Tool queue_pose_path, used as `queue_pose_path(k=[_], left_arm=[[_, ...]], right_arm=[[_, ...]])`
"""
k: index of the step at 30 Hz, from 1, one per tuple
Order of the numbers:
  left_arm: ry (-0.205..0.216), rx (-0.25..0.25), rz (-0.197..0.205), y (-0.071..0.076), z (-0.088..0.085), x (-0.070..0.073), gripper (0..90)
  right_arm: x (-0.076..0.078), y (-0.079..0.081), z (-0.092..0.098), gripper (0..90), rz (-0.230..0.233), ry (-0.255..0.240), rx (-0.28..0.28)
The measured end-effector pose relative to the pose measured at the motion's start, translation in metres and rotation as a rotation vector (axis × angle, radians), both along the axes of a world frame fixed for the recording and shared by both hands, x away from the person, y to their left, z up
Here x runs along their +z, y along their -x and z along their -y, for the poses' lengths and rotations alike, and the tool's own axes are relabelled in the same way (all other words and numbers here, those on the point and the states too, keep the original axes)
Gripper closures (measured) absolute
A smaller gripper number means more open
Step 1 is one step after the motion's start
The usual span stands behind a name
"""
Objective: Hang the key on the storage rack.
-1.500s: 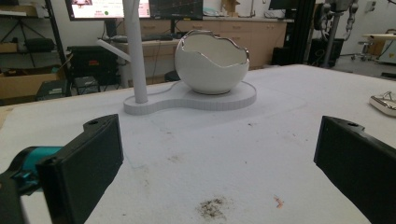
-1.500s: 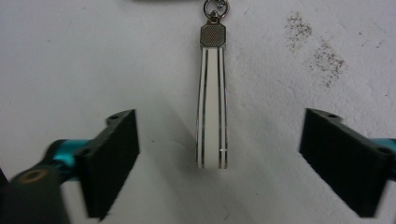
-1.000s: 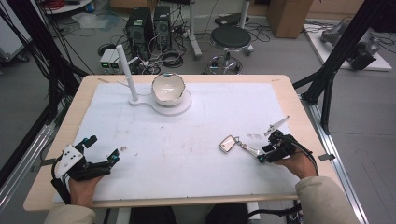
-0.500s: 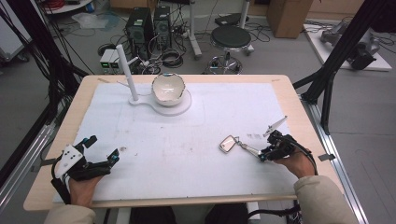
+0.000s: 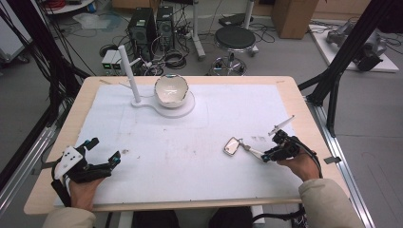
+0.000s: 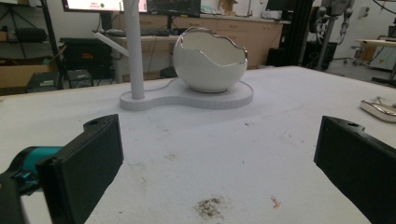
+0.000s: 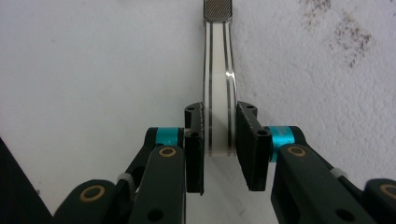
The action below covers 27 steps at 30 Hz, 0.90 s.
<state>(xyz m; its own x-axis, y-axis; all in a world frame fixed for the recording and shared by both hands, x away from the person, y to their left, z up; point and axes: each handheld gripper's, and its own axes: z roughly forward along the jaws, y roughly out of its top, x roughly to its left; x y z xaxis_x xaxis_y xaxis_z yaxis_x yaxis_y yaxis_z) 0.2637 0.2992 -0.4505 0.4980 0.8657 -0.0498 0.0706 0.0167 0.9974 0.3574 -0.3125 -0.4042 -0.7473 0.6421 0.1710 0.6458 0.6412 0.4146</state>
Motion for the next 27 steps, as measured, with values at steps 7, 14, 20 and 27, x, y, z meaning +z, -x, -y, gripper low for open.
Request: queue_pose_path(k=[7,14,20,27], left_arm=[[-0.018,-0.055,-0.011,-0.003,-0.002,0.01,1.8],[-0.036,-0.166,0.008,-0.012,0.002,0.044,1.7],[-0.09,-0.277,0.027,-0.025,0.013,0.08,1.7],[-0.115,-0.419,0.028,-0.042,0.029,0.121,1.7]], right_arm=[[0.014,-0.001,-0.005,74.9,0.025,-0.07,0.006],[0.038,-0.002,-0.02,74.9,0.083,-0.179,0.052],[0.056,-0.004,-0.034,74.8,0.122,-0.246,0.101],[0.087,-0.008,-0.062,74.8,0.201,-0.328,0.208]])
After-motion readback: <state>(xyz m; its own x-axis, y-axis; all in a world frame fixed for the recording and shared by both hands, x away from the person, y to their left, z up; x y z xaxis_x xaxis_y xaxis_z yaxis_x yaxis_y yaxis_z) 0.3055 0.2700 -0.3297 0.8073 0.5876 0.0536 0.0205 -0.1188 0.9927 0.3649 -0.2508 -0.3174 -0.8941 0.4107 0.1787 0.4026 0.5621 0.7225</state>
